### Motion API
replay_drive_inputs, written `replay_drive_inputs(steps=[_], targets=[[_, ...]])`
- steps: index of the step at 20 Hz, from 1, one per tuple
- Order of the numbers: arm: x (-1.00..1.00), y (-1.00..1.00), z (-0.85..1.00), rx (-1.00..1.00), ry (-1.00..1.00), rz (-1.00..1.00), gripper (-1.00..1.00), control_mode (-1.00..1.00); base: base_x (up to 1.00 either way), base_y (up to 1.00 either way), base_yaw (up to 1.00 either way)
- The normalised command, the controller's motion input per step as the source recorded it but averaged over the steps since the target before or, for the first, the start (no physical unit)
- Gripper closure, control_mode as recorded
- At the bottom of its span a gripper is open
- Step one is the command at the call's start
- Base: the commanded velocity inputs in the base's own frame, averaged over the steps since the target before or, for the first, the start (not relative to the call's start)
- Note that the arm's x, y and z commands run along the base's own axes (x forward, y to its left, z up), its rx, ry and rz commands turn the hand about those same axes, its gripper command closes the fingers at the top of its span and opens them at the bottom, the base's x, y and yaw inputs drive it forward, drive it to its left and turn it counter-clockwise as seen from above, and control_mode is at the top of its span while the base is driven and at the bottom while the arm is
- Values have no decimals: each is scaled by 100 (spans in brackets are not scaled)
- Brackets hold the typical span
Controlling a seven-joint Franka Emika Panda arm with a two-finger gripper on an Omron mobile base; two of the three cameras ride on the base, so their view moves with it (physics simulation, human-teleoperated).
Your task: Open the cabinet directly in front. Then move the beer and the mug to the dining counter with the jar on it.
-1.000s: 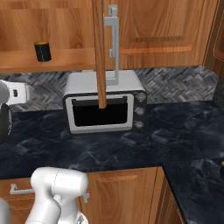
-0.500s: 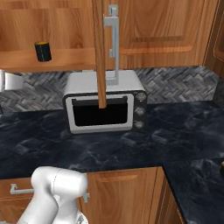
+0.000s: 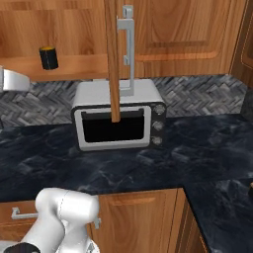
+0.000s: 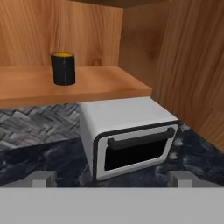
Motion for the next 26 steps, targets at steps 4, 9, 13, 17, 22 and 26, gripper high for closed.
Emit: replay_drive_inputs(steps=[4,9,13,17,22,26], targets=[[4,-8,0,0,-2,13,-100,-100,0,0,0],[2,-23,3,3,-14,23,-100,-100,0,0,0],[11,-2,12,1,-6,10,-100,-100,0,0,0],[38,8,30,0,-1,0,-100,-100,0,0,0],[66,17,36,0,0,2,-100,-100,0,0,0],[70,13,6,4,0,5,-100,-100,0,0,0]])
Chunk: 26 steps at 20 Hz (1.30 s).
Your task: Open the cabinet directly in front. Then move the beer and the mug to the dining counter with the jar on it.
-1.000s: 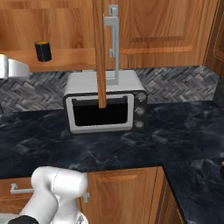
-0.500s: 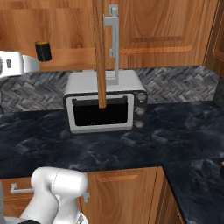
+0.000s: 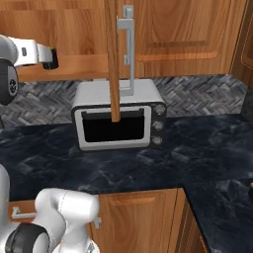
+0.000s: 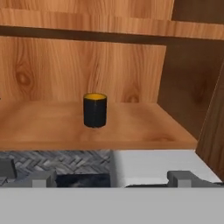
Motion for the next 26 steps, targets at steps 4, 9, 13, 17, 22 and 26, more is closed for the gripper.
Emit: replay_drive_inputs(steps=[4,9,13,17,22,26], targets=[[59,19,0,0,0,9,-100,-100,0,0,0],[53,43,-8,0,0,10,-100,-100,0,0,0],[36,44,-19,-1,0,7,-100,-100,0,0,0],[9,14,-9,-7,6,0,-100,-100,0,0,0],[15,2,-23,-10,9,0,-100,-100,0,0,0],[25,0,-4,-2,0,0,-100,-100,0,0,0]])
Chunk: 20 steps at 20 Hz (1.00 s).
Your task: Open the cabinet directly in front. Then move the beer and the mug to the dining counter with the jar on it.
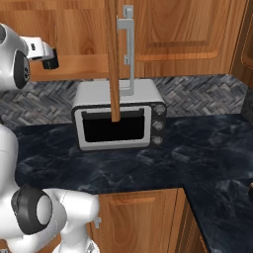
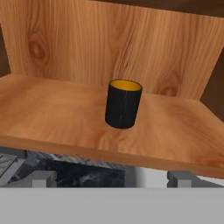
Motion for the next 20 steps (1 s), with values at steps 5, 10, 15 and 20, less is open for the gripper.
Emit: replay_drive_inputs(steps=[5,10,15,20], targets=[[39,0,0,0,-1,0,-100,-100,0,0,0],[43,1,-10,0,-1,0,-100,-100,0,0,0],[42,8,-13,0,0,0,-100,-100,0,0,0],[35,17,-10,0,0,0,-100,-100,0,0,0]])
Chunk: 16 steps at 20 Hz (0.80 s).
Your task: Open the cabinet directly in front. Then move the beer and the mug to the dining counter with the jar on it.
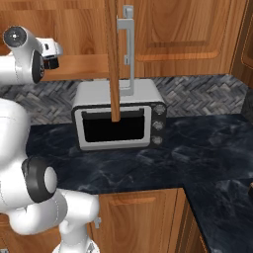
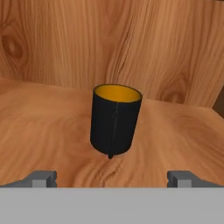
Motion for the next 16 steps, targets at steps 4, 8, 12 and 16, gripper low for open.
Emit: replay_drive_inputs(steps=[4,8,12,16], targets=[[26,15,-1,0,0,0,-100,-100,0,0,0],[17,4,0,0,0,0,-100,-100,0,0,0],[22,1,-6,0,0,0,-100,-100,0,0,0],[25,3,-10,0,0,0,-100,-100,0,0,0]])
